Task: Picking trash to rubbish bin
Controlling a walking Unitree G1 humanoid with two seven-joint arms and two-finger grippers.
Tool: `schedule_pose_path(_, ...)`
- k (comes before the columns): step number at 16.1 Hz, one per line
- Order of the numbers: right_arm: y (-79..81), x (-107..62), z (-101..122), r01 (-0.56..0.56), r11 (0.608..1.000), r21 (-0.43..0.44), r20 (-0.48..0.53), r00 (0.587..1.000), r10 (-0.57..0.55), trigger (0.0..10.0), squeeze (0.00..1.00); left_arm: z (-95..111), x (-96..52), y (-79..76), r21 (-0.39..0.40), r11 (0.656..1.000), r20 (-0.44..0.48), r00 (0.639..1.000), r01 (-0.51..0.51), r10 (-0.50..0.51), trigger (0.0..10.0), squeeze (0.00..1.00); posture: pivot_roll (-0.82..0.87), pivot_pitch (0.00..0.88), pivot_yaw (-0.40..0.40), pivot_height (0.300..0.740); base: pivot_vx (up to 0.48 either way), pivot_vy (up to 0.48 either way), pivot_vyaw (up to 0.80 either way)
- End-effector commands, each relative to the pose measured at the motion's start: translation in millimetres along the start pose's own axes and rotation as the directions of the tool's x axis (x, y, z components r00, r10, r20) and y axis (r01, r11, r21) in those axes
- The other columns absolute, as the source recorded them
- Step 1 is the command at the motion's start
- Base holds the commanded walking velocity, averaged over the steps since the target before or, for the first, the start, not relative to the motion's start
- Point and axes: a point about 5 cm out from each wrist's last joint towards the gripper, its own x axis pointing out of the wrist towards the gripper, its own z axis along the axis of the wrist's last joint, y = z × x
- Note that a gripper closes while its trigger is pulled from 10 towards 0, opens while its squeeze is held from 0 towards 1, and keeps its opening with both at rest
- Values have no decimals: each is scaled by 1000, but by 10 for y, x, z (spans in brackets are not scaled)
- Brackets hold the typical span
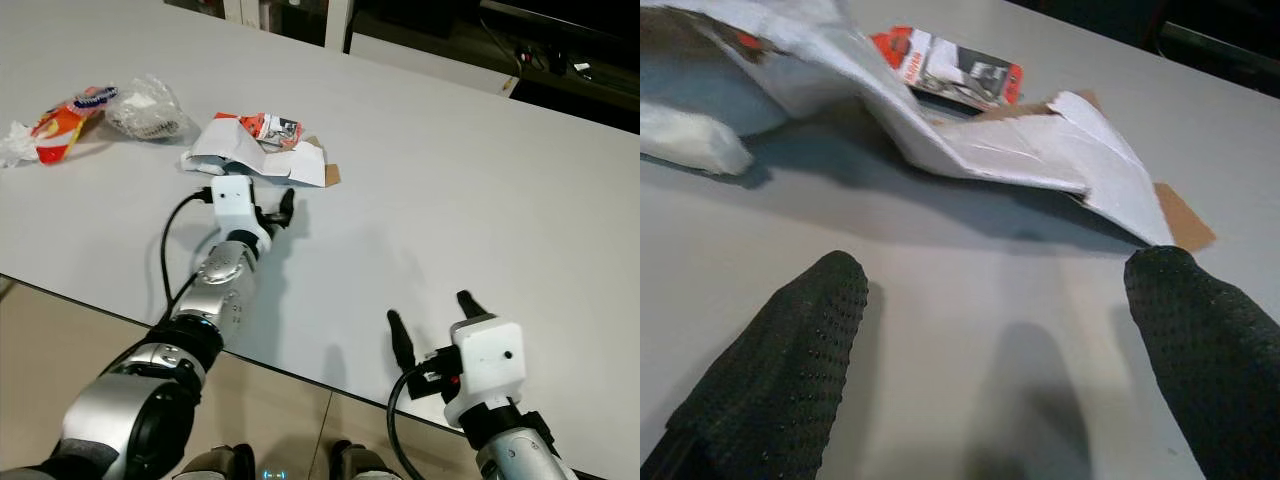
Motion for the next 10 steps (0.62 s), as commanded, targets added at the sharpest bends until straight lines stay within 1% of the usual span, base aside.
schedule_pose_path(1, 24, -30, 36, -24, 1000, 5, -3, 1000, 24, 10000, 0, -15, 9, -14, 0, 1000, -14, 1000, -6, 6, 10000, 0, -153, 199, -107, 740, 0, 0, 0)
schedule_pose_path(3, 44, -38, 34, -51, 999, 13, -12, 999, 51, 10000, 0, 9, 29, -24, -38, 999, -19, 1000, 9, -9, 10000, 0, -156, 199, -106, 740, 0, 0, 0)
schedule_pose_path(4, 48, -47, 33, -59, 998, 15, -15, 998, 59, 10000, 0, 41, 39, -49, -36, 999, -6, 1000, 25, -25, 10000, 0, -156, 199, -106, 740, 0, 0, 0)
schedule_pose_path(7, 83, -42, 21, -86, 996, 24, -23, 996, 86, 10000, 0, 138, 72, -100, -8, 999, 33, 998, 54, -54, 10000, 0, -147, 193, -94, 740, 0, 0, 0)
schedule_pose_path(8, 95, -10, 18, -86, 996, 30, -14, 996, 87, 10000, 0, 175, 81, -116, -4, 998, 47, 997, 60, -60, 10000, 0, -129, 184, -82, 740, 0, 0, 0)
schedule_pose_path(10, 68, 46, 24, -56, 998, 33, 12, 998, 55, 10000, 0, 179, 54, -138, 44, 995, 75, 993, 90, -93, 10000, 0, -104, 173, -70, 740, 0, 0, 0)
